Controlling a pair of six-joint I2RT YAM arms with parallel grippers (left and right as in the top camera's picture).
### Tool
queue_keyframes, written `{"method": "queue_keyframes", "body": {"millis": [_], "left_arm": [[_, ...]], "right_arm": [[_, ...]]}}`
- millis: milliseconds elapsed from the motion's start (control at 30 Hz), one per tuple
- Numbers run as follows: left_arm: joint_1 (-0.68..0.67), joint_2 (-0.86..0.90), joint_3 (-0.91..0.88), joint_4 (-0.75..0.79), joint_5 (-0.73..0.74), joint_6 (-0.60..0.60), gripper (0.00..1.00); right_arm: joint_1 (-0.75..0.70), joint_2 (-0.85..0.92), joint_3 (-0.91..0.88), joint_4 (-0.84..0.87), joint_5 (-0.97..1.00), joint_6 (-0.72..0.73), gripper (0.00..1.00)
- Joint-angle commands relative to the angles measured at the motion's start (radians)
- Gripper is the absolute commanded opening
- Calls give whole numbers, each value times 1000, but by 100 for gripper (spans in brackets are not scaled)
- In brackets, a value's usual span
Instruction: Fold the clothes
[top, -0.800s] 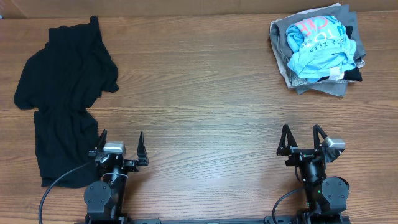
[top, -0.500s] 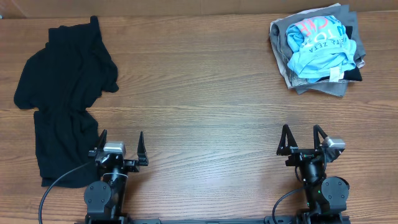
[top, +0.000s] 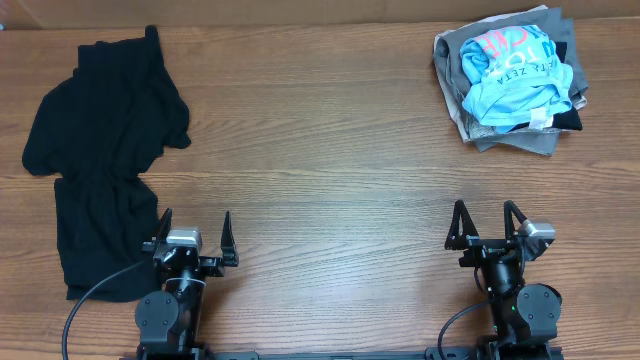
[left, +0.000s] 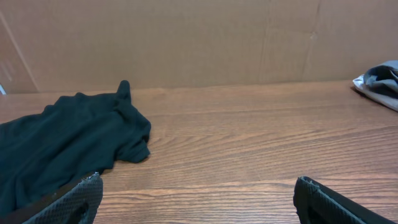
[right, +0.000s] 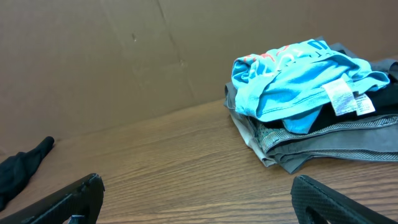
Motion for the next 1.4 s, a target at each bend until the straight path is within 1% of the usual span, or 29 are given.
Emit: {"method": "queue_keyframes", "body": {"millis": [0, 1367], "left_arm": [[11, -11, -6, 1, -14, -6, 100], [11, -11, -6, 1, -14, -6, 100]], "right_arm": [[2, -9, -11, 5, 10, 1, 100], [2, -9, -10, 5, 24, 1, 100]]}}
